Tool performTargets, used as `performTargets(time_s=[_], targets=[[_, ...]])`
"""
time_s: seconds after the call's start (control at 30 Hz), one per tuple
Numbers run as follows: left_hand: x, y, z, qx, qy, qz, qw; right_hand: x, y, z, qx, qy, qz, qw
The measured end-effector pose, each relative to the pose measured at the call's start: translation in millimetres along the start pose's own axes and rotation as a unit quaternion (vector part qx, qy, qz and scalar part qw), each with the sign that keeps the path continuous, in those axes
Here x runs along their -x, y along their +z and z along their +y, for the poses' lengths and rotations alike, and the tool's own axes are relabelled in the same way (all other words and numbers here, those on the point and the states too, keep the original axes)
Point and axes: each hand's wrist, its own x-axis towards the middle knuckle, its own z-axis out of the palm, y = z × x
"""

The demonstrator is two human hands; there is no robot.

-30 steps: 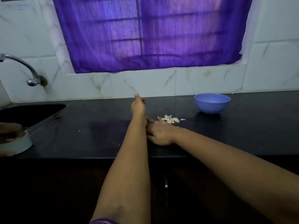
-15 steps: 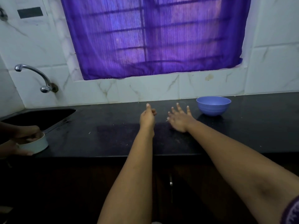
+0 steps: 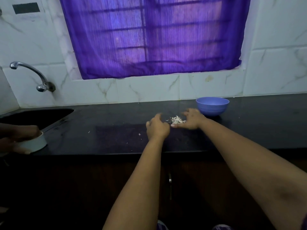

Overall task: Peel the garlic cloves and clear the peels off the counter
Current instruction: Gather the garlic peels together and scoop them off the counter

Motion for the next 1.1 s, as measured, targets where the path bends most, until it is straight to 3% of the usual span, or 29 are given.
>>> performTargets(time_s=[0.07, 0.13, 0.3, 0.4, 0.5, 0.6, 0.67, 0.77, 0.93, 1.1], targets=[[3.3, 1.8, 3.3, 0.021, -0.02, -0.062, 0.998, 2.2, 13.1, -2.3, 0.015, 0.034, -0.087, 0.996], [7.5, 3.2, 5.7, 0.066, -0.039, -0.077, 0.994, 1.3, 26.3, -6.2, 0.011, 0.044, -0.115, 0.992], [6.9, 5.3, -1.1, 0.158, -0.086, -0.08, 0.98, -5.0, 31.9, -24.0, -0.029, 0.026, -0.093, 0.995], [4.9, 7.2, -6.1, 0.124, -0.032, -0.092, 0.987, -12.6, 34.0, -30.9, -0.131, -0.032, -0.028, 0.99], [1.3, 2.6, -11.9, 0.22, -0.012, -0.046, 0.974, -18.9, 29.7, -20.5, -0.136, -0.031, 0.055, 0.989], [-4.2, -4.4, -20.2, 0.317, -0.077, 0.028, 0.945, -25.8, 27.9, -2.0, -0.075, -0.012, 0.001, 0.997], [-7.3, -5.0, -22.9, 0.317, -0.092, 0.048, 0.943, -31.3, 32.3, 2.0, -0.075, 0.002, -0.048, 0.996], [-11.3, -4.0, -16.3, 0.308, -0.131, 0.054, 0.941, -43.1, 37.7, -3.7, -0.086, 0.004, -0.051, 0.995], [-22.2, -2.5, -15.0, 0.415, -0.186, -0.021, 0.89, -61.4, 39.9, -10.8, -0.105, 0.0, -0.07, 0.992], [-17.1, -12.1, -19.7, 0.531, -0.226, -0.065, 0.814, -65.5, 41.3, -32.1, -0.106, -0.099, -0.057, 0.988]])
